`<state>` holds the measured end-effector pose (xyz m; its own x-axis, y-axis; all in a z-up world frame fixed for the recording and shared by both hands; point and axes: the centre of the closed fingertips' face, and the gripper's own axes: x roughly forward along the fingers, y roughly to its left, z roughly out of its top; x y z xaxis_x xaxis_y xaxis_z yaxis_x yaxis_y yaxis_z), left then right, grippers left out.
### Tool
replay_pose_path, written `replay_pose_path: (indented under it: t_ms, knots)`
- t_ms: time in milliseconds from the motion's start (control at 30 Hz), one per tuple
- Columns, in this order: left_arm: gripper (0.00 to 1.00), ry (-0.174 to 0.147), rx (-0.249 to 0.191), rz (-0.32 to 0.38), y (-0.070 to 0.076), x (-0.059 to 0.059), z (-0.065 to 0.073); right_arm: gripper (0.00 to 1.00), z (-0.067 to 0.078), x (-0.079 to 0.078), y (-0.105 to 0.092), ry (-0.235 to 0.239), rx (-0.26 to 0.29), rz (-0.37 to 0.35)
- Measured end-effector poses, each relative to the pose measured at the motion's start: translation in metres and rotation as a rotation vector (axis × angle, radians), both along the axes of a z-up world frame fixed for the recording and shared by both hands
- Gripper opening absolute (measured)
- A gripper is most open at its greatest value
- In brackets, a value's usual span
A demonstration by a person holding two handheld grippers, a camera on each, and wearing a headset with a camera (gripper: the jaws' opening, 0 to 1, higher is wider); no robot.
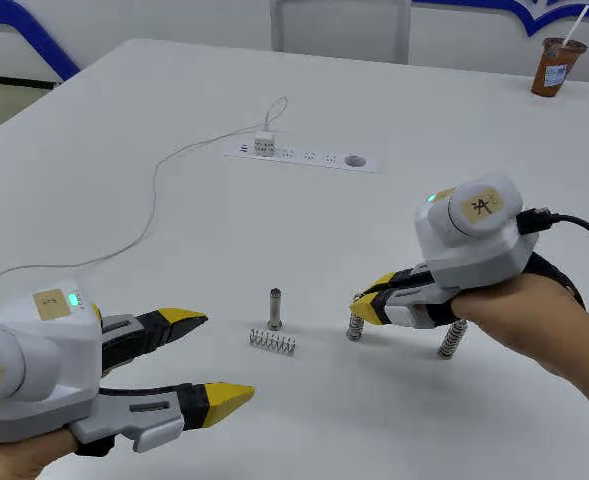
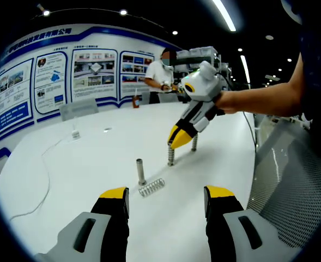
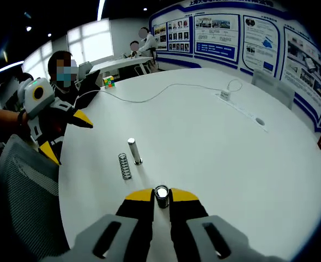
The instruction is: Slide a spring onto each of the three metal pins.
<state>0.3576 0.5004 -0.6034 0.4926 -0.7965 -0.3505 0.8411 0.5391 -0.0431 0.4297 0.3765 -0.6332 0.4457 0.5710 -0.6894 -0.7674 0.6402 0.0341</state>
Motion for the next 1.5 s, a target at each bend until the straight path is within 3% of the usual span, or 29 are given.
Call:
replay_pose_path:
  t_ms: [300, 833, 1000, 1500]
  knots:
    - [0.57, 0.001, -0.002, -0.002, -0.001, 0.000, 0.000, 0.12, -0.008, -0.001, -0.001, 0.011, -0.022, 0.005]
    - [0.57, -0.003, -0.005, 0.004, 0.001, -0.001, 0.001, 0.15, -0.005, -0.006, -0.003, 0.000, -0.043, 0.008]
    - [0.57, -0.004, -0.005, 0.001, 0.000, -0.002, 0.001, 0.17, 0.001, -0.011, -0.003, -0.011, -0.040, 0.009]
    - [0.57, -0.011, -0.008, 0.000, 0.001, -0.002, 0.003, 0.17, -0.010, -0.039, -0.003, 0.017, -0.049, 0.013]
